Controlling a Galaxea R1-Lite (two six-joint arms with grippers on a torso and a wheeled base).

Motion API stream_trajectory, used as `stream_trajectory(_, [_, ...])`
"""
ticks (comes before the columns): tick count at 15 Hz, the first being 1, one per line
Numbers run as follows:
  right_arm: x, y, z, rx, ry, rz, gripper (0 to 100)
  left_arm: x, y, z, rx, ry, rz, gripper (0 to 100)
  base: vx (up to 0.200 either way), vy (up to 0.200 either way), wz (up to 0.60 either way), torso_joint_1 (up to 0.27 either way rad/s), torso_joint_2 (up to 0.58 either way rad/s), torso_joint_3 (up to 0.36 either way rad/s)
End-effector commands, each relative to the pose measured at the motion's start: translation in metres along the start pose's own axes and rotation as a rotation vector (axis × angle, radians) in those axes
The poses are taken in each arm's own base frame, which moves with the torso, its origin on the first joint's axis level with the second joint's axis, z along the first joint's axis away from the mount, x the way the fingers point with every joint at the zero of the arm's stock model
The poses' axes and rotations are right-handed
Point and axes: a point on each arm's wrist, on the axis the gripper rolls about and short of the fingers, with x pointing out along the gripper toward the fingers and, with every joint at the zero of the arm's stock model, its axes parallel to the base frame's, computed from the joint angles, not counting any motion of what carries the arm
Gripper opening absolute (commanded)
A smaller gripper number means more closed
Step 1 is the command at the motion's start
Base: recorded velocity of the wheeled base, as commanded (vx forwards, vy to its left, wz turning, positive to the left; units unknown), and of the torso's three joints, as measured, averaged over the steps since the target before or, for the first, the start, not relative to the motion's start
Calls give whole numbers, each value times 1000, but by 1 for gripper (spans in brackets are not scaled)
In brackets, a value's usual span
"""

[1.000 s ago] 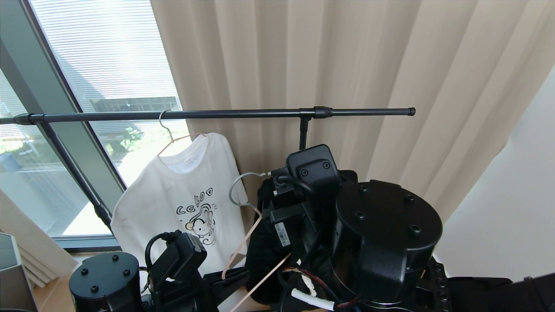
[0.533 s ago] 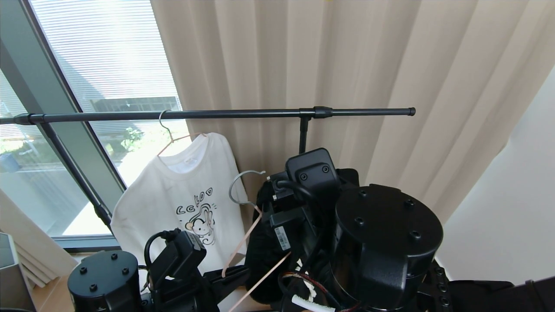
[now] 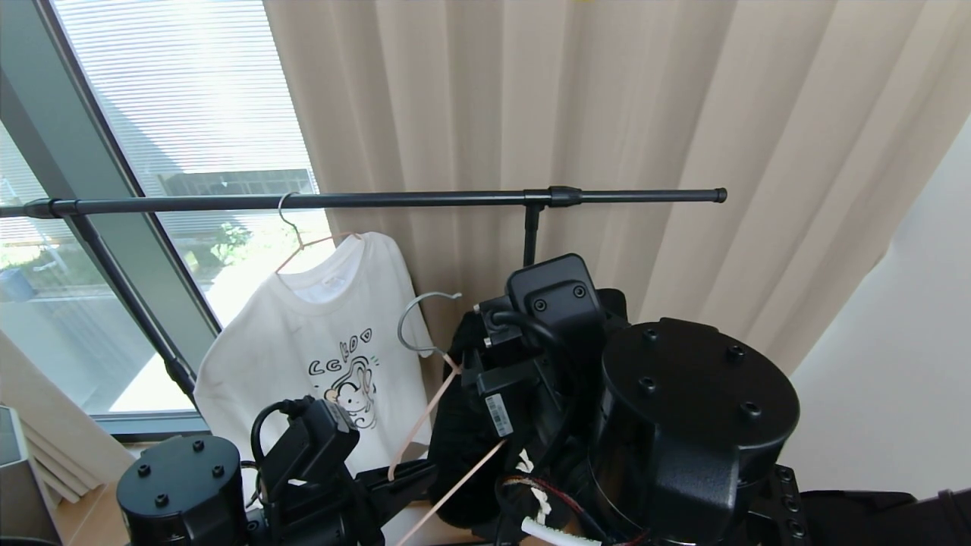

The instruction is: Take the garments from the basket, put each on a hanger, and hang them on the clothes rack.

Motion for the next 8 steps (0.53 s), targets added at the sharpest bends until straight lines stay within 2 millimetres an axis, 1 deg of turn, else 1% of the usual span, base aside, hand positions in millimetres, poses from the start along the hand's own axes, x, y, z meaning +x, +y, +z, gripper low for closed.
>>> stream_trajectory(1, [-1, 1, -1, -3, 1, 3, 100, 0, 0, 1, 1, -6, 0, 0, 0, 0, 0, 0, 0, 0])
stream_trajectory(8, [-1, 1, -1, -4, 2, 5, 100, 0, 0, 2, 1, -13, 1, 0, 0, 0, 0, 0, 0, 0])
